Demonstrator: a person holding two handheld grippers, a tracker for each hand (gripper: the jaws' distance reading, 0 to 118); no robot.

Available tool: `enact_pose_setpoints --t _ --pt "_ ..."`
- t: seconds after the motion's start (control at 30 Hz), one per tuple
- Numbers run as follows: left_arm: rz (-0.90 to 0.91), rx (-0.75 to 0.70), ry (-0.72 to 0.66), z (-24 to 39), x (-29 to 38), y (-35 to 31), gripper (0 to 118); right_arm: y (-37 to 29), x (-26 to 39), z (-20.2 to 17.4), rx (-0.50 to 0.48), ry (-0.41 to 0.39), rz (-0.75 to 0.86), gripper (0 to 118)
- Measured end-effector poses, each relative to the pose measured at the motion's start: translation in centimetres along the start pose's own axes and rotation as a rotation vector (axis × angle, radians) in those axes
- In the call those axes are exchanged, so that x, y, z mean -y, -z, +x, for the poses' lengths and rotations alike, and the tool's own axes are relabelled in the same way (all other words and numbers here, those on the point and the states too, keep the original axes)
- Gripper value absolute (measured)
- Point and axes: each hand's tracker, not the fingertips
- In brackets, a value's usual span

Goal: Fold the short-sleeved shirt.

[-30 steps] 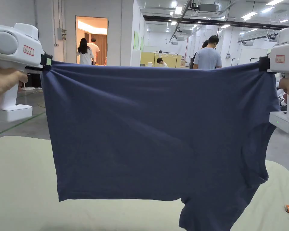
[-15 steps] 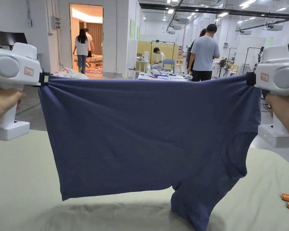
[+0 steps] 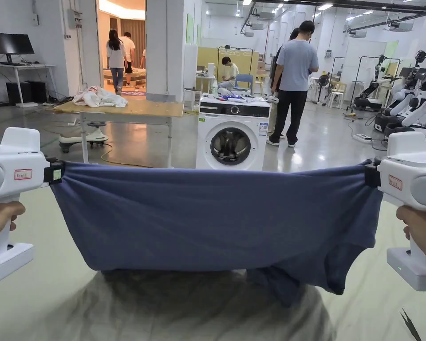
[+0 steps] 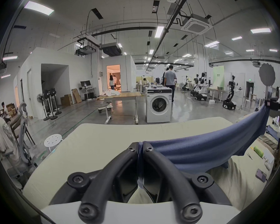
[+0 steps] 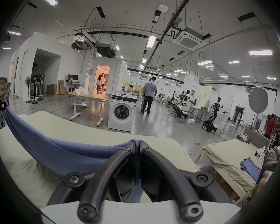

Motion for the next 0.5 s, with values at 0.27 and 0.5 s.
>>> enact_pose_setpoints --t 0.27,0.5 --pt "0.015 0.036 -0.034 -0.7 4.2 -6.8 0 -8.8 5.5 0.6 -0.015 0.012 -0.018 3" --pt "-0.026 0.038 -0.026 -1.1 10.0 -11.4 0 -14.1 11.6 -0.4 -0.061 -0.025 -0.098 3"
